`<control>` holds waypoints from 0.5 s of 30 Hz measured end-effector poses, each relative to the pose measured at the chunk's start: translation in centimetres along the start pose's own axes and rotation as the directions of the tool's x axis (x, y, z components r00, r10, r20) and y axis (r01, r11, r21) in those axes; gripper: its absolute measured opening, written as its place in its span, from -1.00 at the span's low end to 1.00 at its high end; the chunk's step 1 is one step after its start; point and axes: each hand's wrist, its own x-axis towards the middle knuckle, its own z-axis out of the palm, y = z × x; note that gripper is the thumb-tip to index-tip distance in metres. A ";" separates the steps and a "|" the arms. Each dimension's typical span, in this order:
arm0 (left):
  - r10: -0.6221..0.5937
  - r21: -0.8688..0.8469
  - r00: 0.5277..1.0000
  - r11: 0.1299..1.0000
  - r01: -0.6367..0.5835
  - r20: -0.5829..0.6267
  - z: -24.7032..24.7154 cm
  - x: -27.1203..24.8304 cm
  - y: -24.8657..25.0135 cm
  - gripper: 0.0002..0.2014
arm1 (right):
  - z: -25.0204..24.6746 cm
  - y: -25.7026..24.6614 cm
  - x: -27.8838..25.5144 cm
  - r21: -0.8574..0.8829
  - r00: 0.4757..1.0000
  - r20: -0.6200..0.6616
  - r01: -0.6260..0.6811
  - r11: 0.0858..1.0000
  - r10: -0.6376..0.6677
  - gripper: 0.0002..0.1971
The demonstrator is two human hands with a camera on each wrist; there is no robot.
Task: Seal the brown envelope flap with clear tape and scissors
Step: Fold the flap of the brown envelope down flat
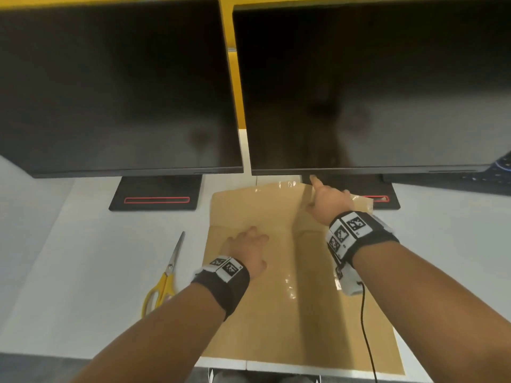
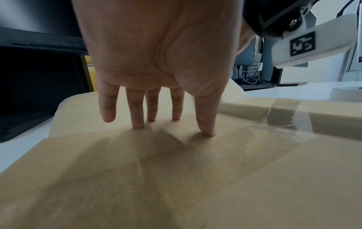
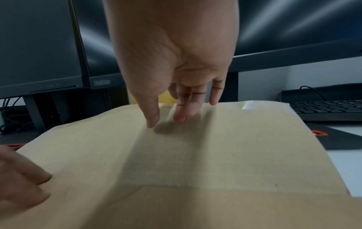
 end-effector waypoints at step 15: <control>0.116 -0.008 0.916 0.992 -0.129 -0.384 -1.6 -1.2 0.7 -0.63 | 1.0 1.8 -3.5 0.013 0.922 -0.353 0.171 0.985 -0.156 -0.80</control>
